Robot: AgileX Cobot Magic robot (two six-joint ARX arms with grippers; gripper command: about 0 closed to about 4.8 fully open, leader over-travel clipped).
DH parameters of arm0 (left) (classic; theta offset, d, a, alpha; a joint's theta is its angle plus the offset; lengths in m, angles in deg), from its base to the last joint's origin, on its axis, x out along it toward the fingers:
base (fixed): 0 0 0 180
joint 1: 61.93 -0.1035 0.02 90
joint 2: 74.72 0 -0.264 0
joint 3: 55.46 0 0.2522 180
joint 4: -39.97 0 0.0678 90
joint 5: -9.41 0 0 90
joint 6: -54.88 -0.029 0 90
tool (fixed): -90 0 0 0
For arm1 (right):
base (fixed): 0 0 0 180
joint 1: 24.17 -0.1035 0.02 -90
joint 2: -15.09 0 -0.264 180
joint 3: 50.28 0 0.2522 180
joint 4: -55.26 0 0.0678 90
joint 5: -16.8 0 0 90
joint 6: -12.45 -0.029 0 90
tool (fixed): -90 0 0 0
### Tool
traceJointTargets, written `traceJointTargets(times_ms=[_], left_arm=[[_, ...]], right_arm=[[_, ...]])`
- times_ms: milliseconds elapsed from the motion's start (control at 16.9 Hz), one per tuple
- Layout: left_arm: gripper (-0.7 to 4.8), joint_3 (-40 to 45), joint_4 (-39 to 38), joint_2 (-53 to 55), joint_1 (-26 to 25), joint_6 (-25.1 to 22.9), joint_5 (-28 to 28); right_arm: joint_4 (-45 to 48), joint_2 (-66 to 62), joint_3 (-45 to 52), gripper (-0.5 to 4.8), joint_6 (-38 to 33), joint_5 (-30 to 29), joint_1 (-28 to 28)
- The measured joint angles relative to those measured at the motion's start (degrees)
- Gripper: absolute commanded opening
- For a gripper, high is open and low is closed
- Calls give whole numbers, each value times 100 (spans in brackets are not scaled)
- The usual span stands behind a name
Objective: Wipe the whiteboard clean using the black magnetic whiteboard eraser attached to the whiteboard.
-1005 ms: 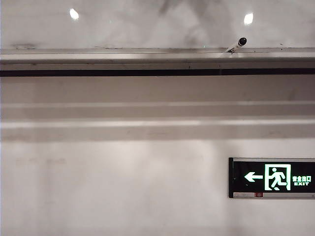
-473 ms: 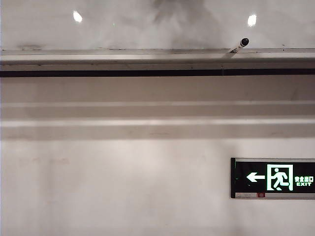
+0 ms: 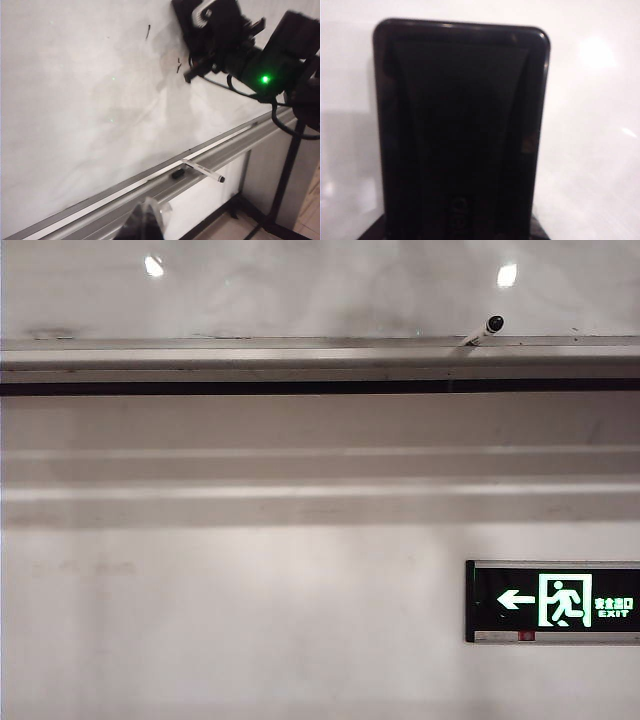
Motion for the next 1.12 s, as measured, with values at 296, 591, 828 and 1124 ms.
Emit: traceJointTargets(times_ms=[296,591,828,1124], left_arm=[[-6,0,-24,-50,0,0,11],[-6,0,-105,-66,0,2,13],[-6,0,-109,-66,0,2,17],[-6,0,-111,-68,0,2,20]], right_arm=[[-466,-7,-26,-1,-4,-767,-24],[-1126,-151,-35,-1,61,-1335,-330],[-1381,-295,-37,-1,363,-1370,-507],[-957,-398,-66,-1,494,-586,-599]])
